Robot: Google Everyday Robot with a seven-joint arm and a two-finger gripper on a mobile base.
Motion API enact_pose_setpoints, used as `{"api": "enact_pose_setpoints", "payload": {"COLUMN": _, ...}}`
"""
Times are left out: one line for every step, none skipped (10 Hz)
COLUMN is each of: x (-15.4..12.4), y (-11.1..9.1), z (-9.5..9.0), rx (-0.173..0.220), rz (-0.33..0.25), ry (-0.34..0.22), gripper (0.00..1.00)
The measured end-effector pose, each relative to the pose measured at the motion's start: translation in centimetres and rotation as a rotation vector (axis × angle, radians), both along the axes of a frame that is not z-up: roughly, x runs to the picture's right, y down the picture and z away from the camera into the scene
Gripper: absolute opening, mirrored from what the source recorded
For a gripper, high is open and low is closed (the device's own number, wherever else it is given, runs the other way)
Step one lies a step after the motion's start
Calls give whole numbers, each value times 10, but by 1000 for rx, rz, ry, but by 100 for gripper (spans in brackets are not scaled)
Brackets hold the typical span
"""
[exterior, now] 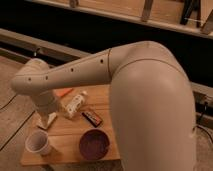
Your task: Pick up the ceramic cup
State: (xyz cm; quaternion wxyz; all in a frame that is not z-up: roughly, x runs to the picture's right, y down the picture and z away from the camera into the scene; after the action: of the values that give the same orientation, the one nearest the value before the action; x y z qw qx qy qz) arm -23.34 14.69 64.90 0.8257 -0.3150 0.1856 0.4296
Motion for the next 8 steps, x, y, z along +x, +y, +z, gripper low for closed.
{"api": "enact_pose_setpoints", "payload": {"x": -3, "y": 5, "z": -2, "rx": -8, "rz": -18, "ry": -12, "gripper": 65}}
{"api": "enact_pose_setpoints", "payload": {"x": -7, "y": 10, "z": -4, "rx": -17, "rz": -41, "ry": -30, "gripper": 65}}
{"api": "enact_pose_setpoints", "payload": {"x": -11, "y": 15, "z": -5, "rx": -24, "rz": -63, "ry": -47, "gripper": 65}}
{"api": "enact_pose_setpoints", "payload": {"x": -12, "y": 18, "z": -6, "rx": -27, "rz": -76, "ry": -56, "gripper": 65}}
{"api": "enact_pose_setpoints", "payload": {"x": -15, "y": 24, "z": -4, "rx": -24, "rz": -99, "ry": -76, "gripper": 65}}
{"api": "enact_pose_setpoints", "payload": {"x": -16, "y": 27, "z": 0, "rx": -18, "rz": -116, "ry": -91, "gripper": 65}}
{"api": "enact_pose_setpoints", "payload": {"x": -17, "y": 30, "z": 5, "rx": -11, "rz": -131, "ry": -100, "gripper": 65}}
{"api": "enact_pose_setpoints", "payload": {"x": -17, "y": 34, "z": 12, "rx": 0, "rz": -158, "ry": -110, "gripper": 65}}
